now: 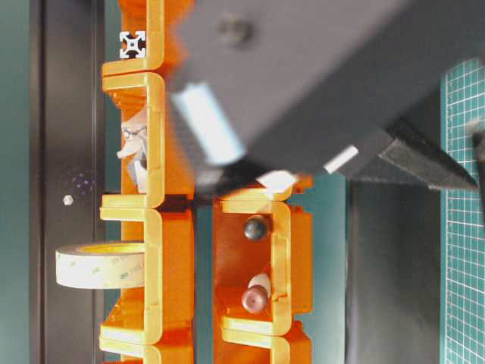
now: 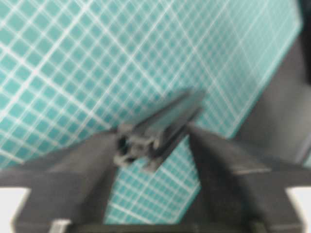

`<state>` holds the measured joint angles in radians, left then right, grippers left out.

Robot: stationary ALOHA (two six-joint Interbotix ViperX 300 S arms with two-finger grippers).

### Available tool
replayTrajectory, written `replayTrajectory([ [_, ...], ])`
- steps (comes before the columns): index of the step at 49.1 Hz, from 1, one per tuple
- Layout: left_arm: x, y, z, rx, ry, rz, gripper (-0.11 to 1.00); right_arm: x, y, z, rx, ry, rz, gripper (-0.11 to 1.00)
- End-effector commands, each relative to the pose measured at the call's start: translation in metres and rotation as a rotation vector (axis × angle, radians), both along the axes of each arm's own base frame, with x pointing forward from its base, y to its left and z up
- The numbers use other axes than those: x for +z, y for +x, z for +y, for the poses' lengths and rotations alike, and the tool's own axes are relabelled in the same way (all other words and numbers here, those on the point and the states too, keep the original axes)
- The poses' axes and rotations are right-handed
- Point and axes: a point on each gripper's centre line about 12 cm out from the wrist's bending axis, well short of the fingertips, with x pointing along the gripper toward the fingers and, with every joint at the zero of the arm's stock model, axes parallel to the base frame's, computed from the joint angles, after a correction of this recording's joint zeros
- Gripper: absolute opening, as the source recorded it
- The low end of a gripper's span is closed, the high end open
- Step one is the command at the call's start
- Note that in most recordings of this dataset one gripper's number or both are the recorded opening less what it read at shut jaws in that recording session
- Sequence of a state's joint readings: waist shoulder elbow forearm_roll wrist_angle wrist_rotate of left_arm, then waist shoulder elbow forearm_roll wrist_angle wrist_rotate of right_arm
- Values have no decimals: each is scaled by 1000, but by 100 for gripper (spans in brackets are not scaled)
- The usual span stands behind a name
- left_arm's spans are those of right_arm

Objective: Pick frame from container rack with right arm.
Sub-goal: 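Lower the held bar onto the green mat with the right gripper, then open the right gripper and release the bar on the mat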

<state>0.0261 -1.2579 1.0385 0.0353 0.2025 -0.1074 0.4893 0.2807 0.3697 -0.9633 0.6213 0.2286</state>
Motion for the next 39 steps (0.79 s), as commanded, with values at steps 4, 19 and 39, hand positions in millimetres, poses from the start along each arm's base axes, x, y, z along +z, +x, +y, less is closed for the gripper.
replayTrajectory([
  [4,7,2,0,-3,0,-11,0,11,2,0,-21,7,-23,81],
  [19,8,2,-1,-7,-1,-12,0,14,4,3,-162,123,-77,83],
  [39,7,2,-1,-9,-1,-11,0,1,-21,20,-279,246,-41,83],
])
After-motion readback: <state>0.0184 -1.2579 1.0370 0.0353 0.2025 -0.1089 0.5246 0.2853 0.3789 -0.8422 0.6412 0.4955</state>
